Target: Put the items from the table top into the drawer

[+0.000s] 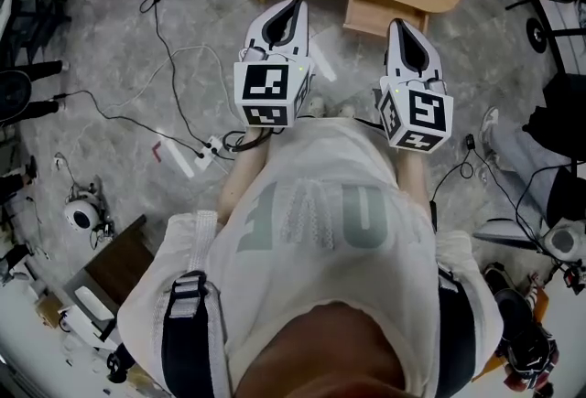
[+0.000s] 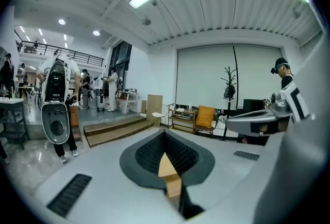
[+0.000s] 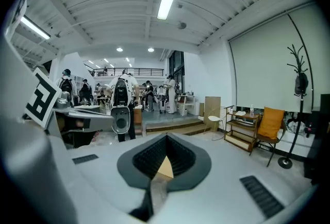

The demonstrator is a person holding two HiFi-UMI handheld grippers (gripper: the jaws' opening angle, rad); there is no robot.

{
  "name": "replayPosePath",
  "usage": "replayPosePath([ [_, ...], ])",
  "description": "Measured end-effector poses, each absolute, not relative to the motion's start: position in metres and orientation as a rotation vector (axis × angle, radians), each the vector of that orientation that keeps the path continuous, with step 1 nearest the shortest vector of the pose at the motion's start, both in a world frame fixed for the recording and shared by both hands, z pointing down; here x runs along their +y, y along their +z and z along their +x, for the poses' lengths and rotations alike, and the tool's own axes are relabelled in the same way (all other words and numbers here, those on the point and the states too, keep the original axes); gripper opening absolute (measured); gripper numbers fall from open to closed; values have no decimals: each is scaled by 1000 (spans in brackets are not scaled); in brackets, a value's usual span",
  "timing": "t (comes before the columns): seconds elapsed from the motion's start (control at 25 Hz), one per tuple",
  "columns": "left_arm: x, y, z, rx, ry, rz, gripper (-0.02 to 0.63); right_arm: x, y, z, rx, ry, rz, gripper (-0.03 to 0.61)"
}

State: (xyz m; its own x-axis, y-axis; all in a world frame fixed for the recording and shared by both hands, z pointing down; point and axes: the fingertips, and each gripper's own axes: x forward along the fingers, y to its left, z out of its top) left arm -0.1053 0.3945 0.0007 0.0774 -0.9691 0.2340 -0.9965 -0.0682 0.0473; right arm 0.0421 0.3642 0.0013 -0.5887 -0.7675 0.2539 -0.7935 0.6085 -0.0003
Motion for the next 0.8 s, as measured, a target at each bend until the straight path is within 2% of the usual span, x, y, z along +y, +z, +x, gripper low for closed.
replayPosePath([
  [0.44, 364, 23, -141, -1933, 208, 2190, 8, 363, 22, 38, -2529, 162, 1396, 5],
  [0.8, 307, 27, -128, -1881, 221, 2231, 8, 305, 15, 53, -2501, 114, 1487, 5],
])
